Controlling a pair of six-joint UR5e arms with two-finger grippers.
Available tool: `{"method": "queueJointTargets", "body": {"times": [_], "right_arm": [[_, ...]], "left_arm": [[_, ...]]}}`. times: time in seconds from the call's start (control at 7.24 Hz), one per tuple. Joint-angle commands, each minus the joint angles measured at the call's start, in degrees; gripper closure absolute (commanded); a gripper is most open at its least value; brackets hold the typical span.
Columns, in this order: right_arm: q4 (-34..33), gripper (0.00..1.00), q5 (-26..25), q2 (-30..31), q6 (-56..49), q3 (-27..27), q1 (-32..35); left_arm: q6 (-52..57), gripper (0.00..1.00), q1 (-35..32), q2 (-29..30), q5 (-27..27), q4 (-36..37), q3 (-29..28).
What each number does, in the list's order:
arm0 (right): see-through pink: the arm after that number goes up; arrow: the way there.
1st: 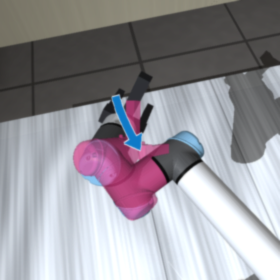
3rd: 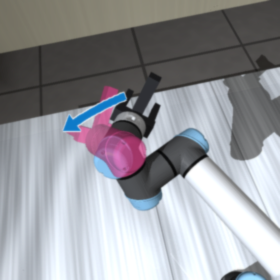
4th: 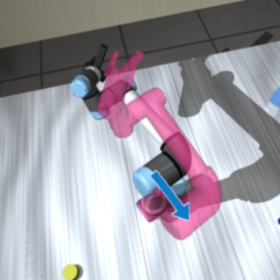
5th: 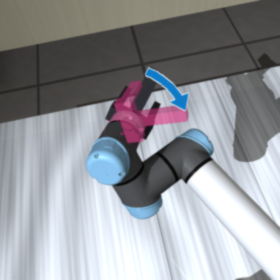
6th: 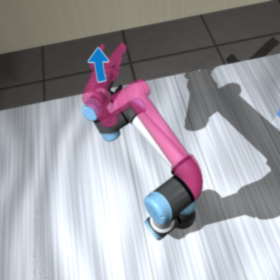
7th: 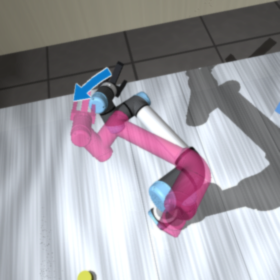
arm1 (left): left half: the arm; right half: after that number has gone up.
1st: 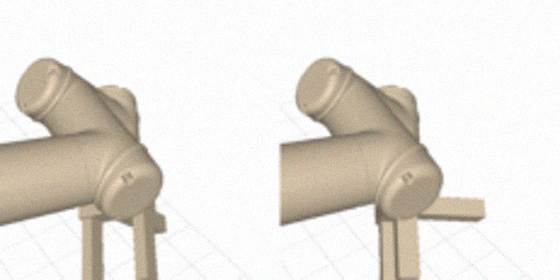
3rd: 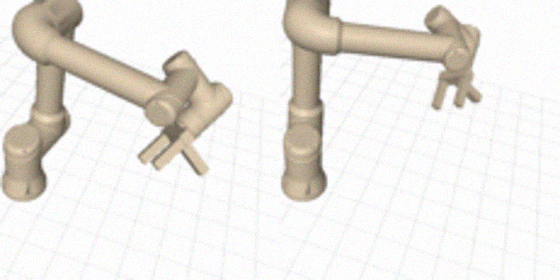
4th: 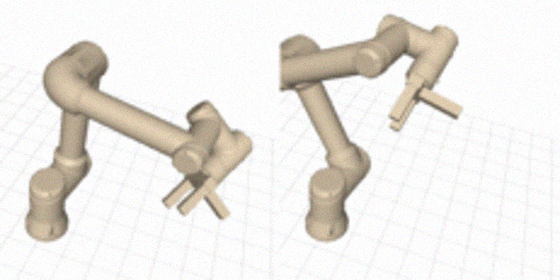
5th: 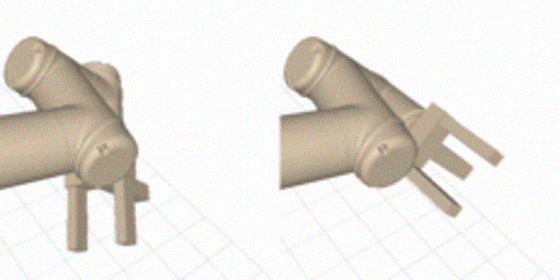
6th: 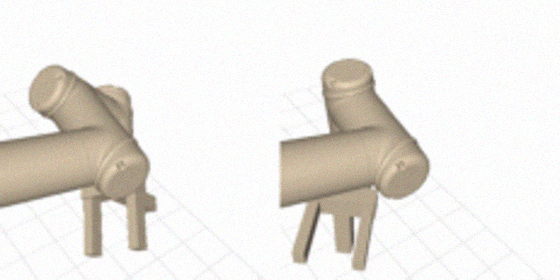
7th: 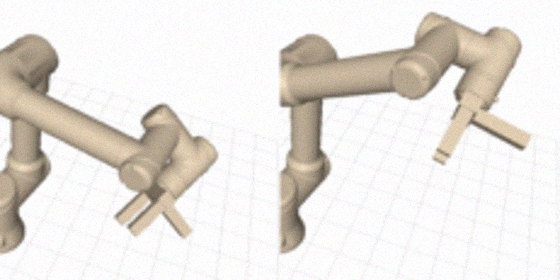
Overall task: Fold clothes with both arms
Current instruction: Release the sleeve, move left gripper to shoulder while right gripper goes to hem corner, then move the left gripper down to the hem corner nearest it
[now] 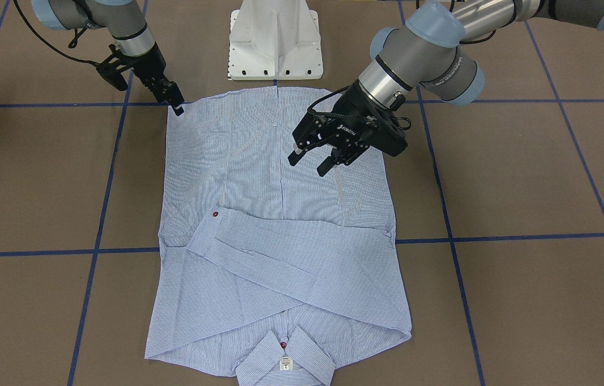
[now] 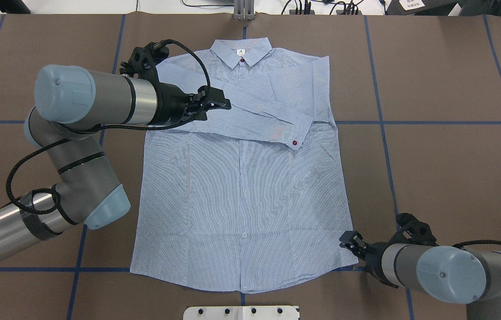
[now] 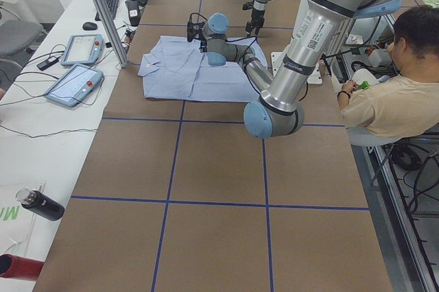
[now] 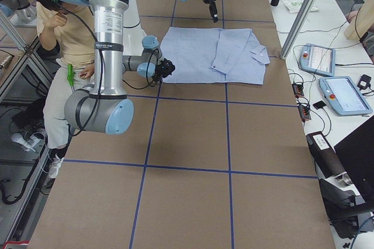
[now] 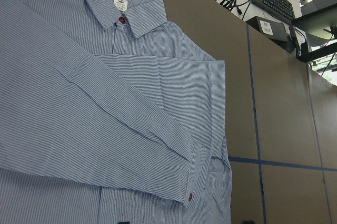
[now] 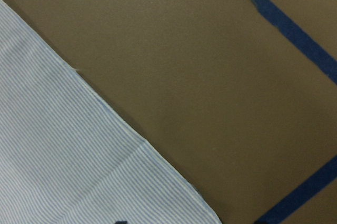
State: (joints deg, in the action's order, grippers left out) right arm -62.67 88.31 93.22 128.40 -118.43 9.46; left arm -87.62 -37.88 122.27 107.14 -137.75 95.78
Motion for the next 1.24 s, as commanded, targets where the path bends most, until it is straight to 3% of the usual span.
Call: {"method": "queueJointTargets", "body": {"times": [0.0,0.41,0.55,0.83,1.11], "right_arm": [[0.0,0.19,0.4,-0.2,-0.1,0.6,-0.1],[0.0,0.28,1.3,-0.2,-0.1,0.7,-0.1],[0.0,0.45,1.4,-0.2,-0.1,0.7,-0.1],[0.0,0.61,1.3,-0.3,-0.1,0.7,-0.1],[0.0,0.89,1.3,-0.2,-0.1,0.6,0.0]], "left_arm": [[0.1,0.23,0.0,0.0,0.0,0.0,0.1],[0.1,0.23,-0.1,-0.4,0.0,-0.1,0.1],[0.1,0.23,-0.1,-0.5,-0.1,-0.1,0.1],[0.1,0.23,-0.1,-0.5,-0.1,-0.1,0.1],[0.1,0.23,-0.1,-1.5,-0.1,-0.2,0.4]]}}
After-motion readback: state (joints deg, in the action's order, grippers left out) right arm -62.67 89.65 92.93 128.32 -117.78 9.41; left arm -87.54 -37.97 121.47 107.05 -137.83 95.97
